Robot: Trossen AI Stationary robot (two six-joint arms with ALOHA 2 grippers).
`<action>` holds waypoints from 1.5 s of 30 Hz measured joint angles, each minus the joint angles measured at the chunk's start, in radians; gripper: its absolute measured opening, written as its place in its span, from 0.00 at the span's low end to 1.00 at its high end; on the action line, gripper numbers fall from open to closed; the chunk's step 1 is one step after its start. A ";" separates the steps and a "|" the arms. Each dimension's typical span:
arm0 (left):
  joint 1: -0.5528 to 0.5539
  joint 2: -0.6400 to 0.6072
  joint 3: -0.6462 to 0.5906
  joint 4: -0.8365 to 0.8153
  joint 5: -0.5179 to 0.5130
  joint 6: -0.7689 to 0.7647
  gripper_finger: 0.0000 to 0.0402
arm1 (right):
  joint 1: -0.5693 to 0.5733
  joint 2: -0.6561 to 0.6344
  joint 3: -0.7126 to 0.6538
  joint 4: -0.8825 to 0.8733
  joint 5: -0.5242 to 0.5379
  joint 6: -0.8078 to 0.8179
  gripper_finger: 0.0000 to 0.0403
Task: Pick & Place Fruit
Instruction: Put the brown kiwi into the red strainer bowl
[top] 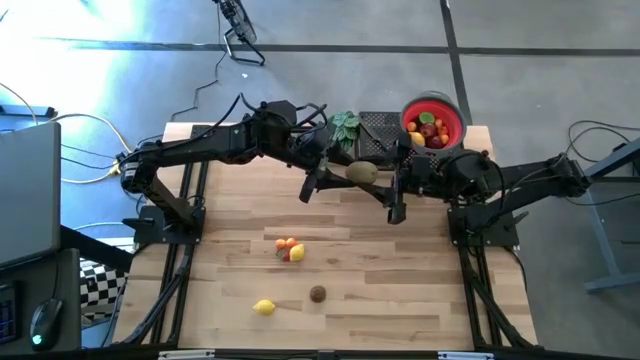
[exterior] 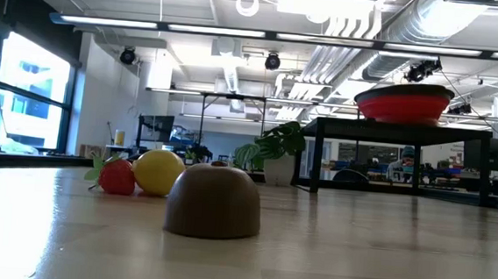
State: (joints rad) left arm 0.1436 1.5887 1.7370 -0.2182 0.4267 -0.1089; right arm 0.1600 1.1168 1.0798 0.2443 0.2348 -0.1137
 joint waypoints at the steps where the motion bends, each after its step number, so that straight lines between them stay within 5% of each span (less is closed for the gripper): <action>1: 0.000 0.000 0.000 0.003 0.000 0.000 0.54 | 0.000 0.000 0.000 0.000 0.000 -0.004 0.58; 17: -0.001 0.000 0.000 0.010 -0.026 -0.007 0.55 | 0.001 -0.001 0.000 0.000 -0.001 -0.011 0.57; 30: 0.000 0.000 0.000 0.016 -0.044 0.000 0.80 | 0.001 -0.001 0.001 -0.002 0.000 -0.014 0.57; 45: 0.000 -0.001 0.000 -0.079 -0.097 0.058 0.81 | 0.002 0.001 0.000 -0.018 0.083 -0.022 0.57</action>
State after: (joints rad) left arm 0.1440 1.5879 1.7370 -0.2970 0.3299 -0.0514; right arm 0.1616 1.1175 1.0794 0.2267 0.3181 -0.1356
